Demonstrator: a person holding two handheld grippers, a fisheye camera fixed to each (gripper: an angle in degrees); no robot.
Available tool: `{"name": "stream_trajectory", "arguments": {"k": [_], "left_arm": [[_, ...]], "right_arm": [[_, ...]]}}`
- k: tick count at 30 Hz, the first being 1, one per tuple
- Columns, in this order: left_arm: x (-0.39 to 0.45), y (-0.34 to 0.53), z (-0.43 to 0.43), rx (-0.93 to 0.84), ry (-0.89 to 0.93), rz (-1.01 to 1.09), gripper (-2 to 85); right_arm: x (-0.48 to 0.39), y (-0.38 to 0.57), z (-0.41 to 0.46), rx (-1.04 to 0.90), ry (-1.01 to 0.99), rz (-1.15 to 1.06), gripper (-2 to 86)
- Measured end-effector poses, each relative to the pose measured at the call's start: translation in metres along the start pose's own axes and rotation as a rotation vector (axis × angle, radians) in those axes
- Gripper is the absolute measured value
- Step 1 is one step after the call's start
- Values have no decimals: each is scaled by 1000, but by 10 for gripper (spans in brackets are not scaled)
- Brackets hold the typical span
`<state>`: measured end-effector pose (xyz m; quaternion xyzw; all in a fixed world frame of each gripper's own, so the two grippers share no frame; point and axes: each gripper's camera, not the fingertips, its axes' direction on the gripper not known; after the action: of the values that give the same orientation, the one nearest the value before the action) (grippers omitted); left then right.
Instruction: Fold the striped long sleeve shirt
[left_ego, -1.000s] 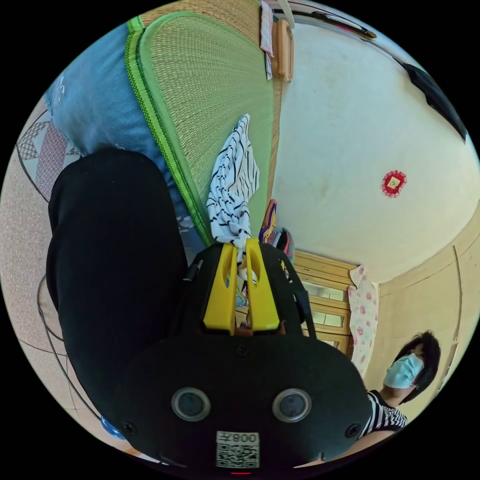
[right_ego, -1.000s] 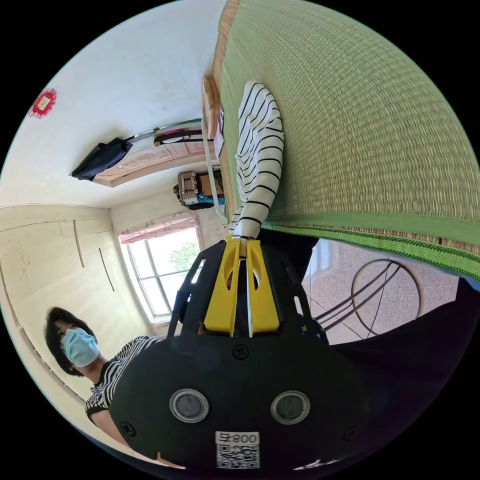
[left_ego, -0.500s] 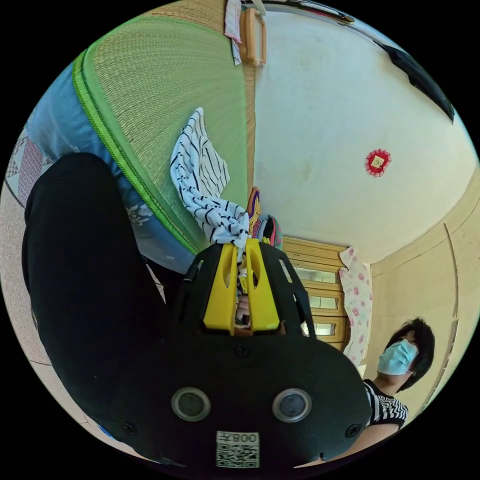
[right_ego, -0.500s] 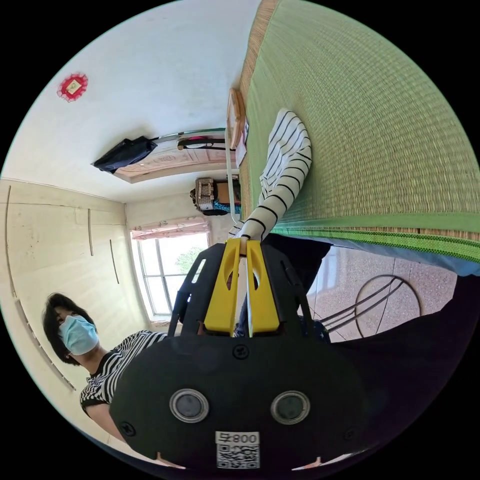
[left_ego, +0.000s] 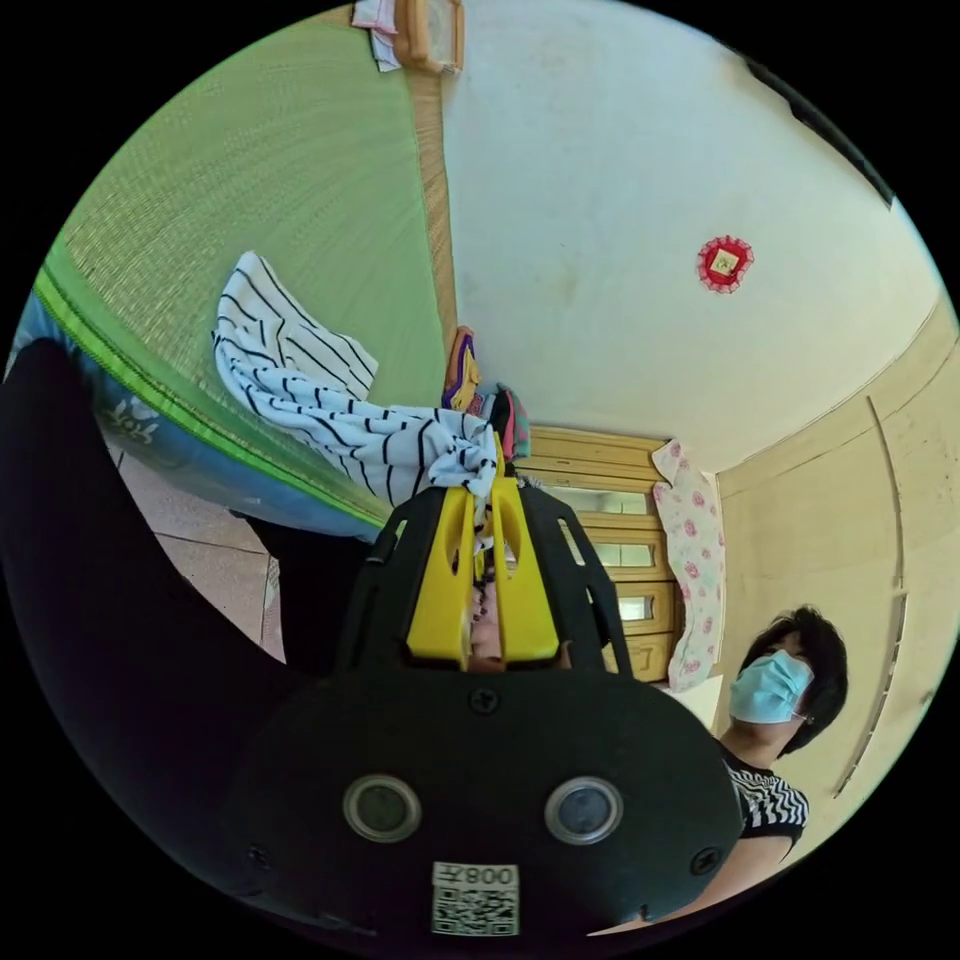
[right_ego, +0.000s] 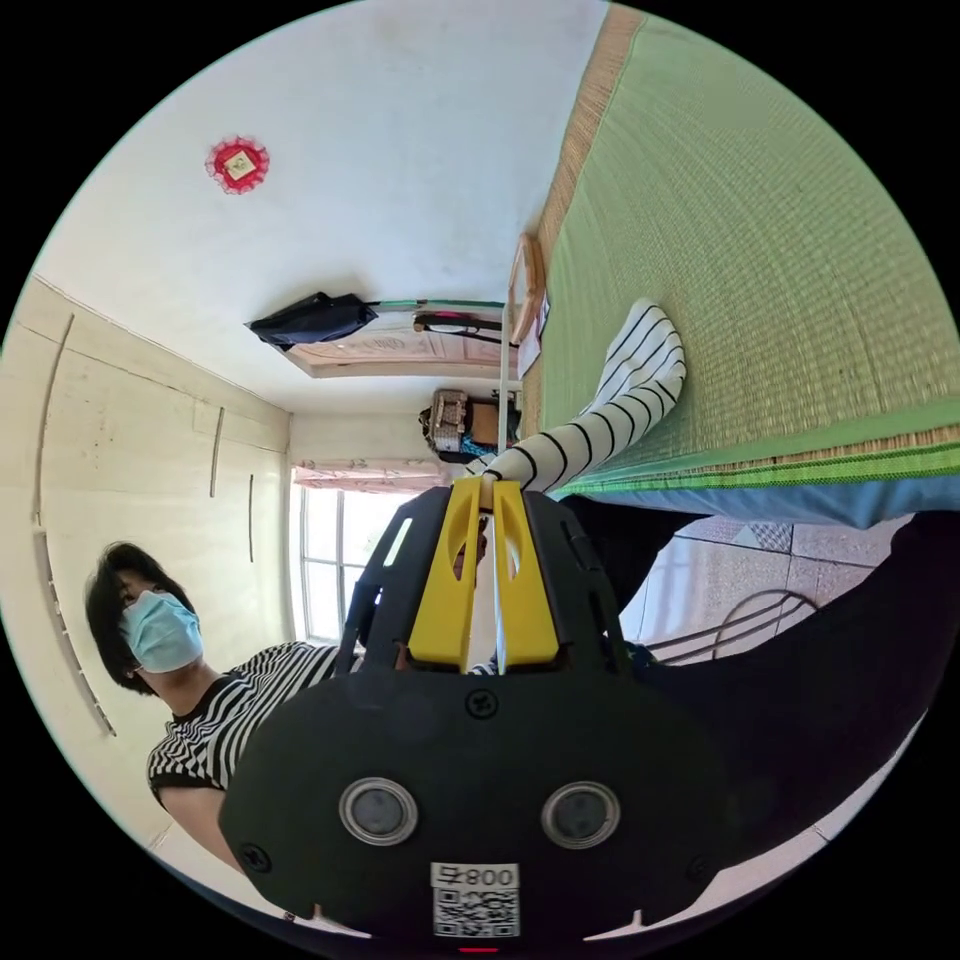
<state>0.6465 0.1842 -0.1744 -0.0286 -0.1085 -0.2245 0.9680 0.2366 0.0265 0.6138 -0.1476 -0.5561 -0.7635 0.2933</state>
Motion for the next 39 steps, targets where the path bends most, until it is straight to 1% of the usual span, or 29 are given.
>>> {"name": "stream_trajectory", "arguments": {"k": [8,14,19,24,28,30,32,33,35,36,38,39], "left_arm": [[117,-77,47,-94,31,22,35],[204,-141,85,-146,32,25,36],[280,-207,123,-163,15,35,35],[369,-285,178,-173,7,71,34],[465,-359,246,-185,14,138,34],[512,-389,280,-177,27,173,34],[581,-424,332,-184,52,242,33],[599,-432,346,-188,61,262,33],[670,-455,404,-221,95,345,33],[687,-459,419,-229,101,366,33],[746,-467,478,-275,124,440,33],[759,-468,494,-290,131,450,33]], "right_arm": [[30,19,-89,105,-26,-50,20],[57,17,-153,162,-28,-67,19],[79,-10,-201,182,-7,-64,19],[81,-69,-267,216,34,-114,18],[67,-119,-325,260,74,-159,17],[45,-154,-370,287,111,-213,16],[22,-177,-407,314,137,-263,17],[5,-188,-434,339,152,-301,17],[-19,-198,-477,381,184,-353,17],[-34,-199,-507,416,208,-377,17],[-51,-194,-551,465,253,-419,17],[-57,-186,-580,499,280,-435,17]]}}
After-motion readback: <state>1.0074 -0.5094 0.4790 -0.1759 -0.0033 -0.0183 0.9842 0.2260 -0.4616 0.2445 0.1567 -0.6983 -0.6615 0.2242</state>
